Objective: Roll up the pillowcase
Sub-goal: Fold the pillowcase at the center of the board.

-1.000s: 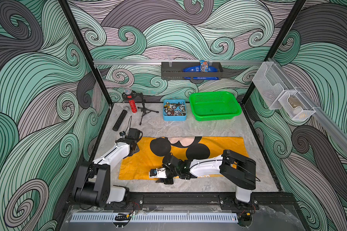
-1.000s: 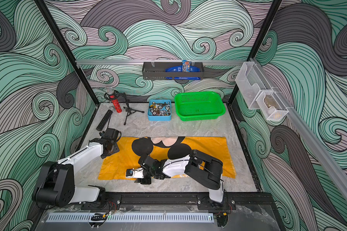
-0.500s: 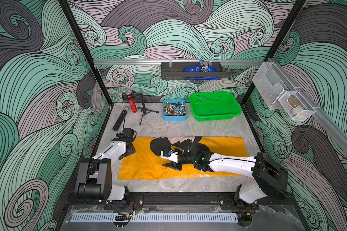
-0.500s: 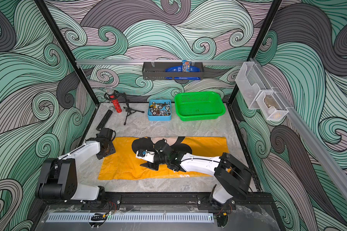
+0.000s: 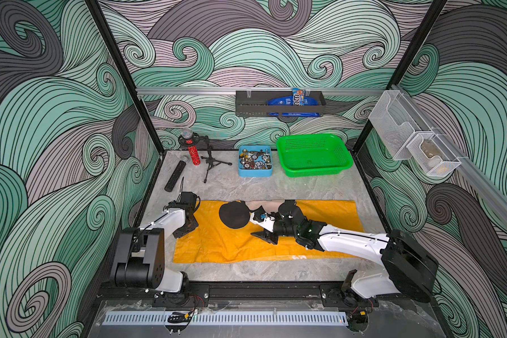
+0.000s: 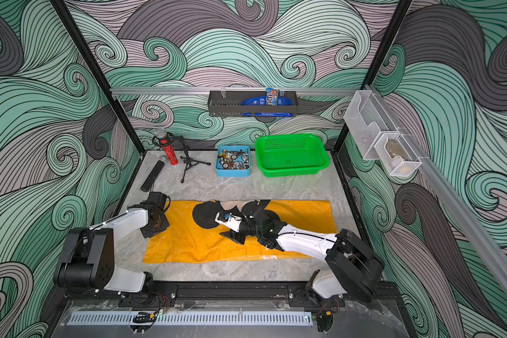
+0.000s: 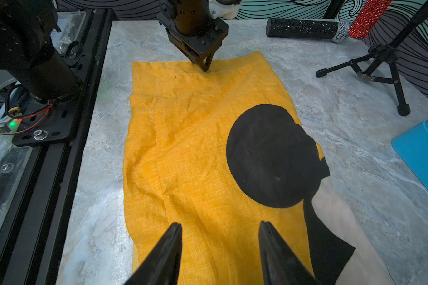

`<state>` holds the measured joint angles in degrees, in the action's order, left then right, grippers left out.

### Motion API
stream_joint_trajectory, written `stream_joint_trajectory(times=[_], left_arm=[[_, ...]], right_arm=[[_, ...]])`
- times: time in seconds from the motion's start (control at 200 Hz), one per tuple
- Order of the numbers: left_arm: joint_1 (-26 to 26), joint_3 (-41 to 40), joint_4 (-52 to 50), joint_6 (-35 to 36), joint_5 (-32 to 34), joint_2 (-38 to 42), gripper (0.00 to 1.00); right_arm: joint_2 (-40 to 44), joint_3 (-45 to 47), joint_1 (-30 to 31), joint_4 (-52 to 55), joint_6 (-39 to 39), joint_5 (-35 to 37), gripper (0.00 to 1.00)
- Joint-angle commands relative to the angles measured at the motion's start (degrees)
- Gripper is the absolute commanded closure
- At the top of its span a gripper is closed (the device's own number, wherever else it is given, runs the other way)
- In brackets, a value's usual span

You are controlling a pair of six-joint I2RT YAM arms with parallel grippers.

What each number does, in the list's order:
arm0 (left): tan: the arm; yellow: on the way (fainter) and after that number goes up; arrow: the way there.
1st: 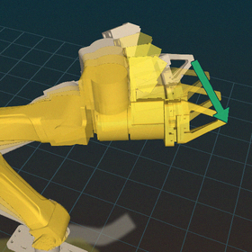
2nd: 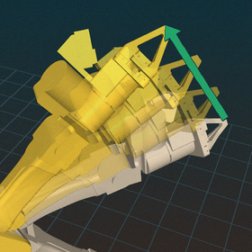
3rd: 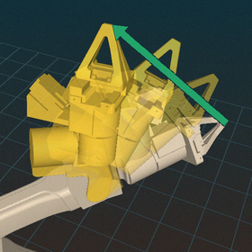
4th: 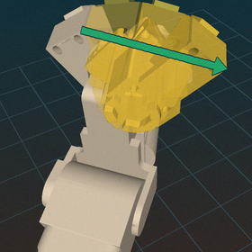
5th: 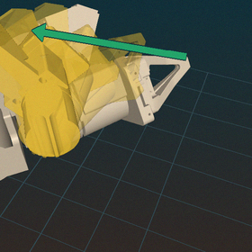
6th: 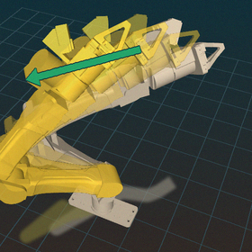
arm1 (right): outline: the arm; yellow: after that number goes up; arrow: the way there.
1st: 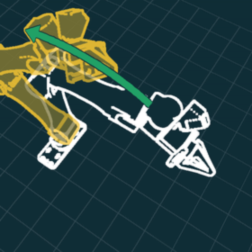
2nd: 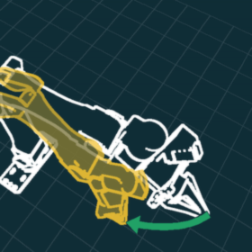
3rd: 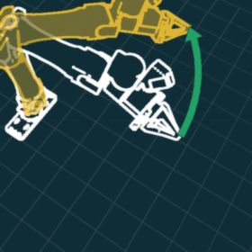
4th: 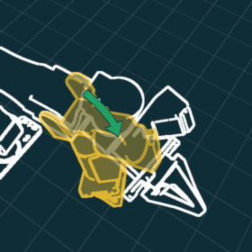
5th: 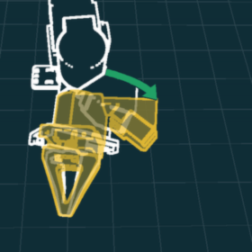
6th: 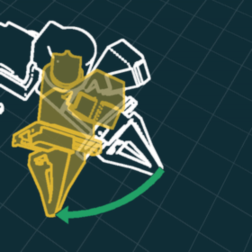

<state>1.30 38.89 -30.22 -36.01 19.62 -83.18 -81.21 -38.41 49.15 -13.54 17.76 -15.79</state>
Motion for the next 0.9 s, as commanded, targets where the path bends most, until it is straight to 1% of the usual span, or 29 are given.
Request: stream_joint_trajectory(times=[0.0, 0.035, 0.11, 0.16, 0.2, 0.22, 0.31, 0.445, 0.63, 0.73, 0.81, 0.891], left_arm=[[-0.2, -1.0, -1.6, -0.7, -0.1, -1.8, 0.8], [-0.1, -0.8, -1.8, -0.6, 0.2, -1.7, 0.83], [-0.1, -0.1, -2.4, -0.3, 1.0, -1.4, 0.85], [-0.1, 0.3, -2.6, -0.1, 1.3, -1.1, 0.91], [-0.1, 0.5, -2.7, 0.0, 1.3, -0.9, 0.94], [-0.2, 0.6, -2.6, 0.1, 1.4, -0.9, 0.97], [-0.2, 0.5, -2.3, 0.2, 1.0, -1.2, 1.0], [-0.1, 1.2, -2.7, 0.8, 2.1, -1.1, 1.0], [-0.4, 4.7, -4.3, 1.7, 4.7, -0.3, 1.0], [-1.1, 5.4, -3.7, 2.3, 5.1, -0.9, 1.0], [-1.6, 5.6, -3.1, 3.1, 4.4, -2.0, 1.0], [-1.6, 6.8, -3.4, 3.7, 2.7, -2.7, 1.0]], right_arm=[[1.6, 0.7, -0.6, 0.2, -0.4, 0.2, 0.47], [1.7, 0.7, -0.7, 0.2, -0.4, 0.2, 0.47], [1.6, 0.6, -0.8, 0.2, -0.4, 0.2, 0.47], [1.4, 0.5, -0.8, 0.2, -0.4, 0.2, 0.47], [1.3, 0.4, -0.8, 0.2, -0.4, 0.2, 0.47], [1.3, 0.3, -0.8, 0.2, -0.4, 0.2, 0.47], [1.1, 0.3, -0.8, 0.2, -0.4, 0.3, 0.46], [1.3, 0.4, -1.0, 0.2, -0.5, 0.5, 0.46], [1.8, 0.5, -1.6, 0.2, -1.0, 0.8, 0.46], [2.6, 0.8, -2.4, 0.4, -1.7, 1.7, 0.46], [3.9, 1.8, -3.8, 0.6, -3.3, 3.0, 0.45], [5.6, 2.7, -6.8, 2.1, -5.4, 4.3, 0.45]])
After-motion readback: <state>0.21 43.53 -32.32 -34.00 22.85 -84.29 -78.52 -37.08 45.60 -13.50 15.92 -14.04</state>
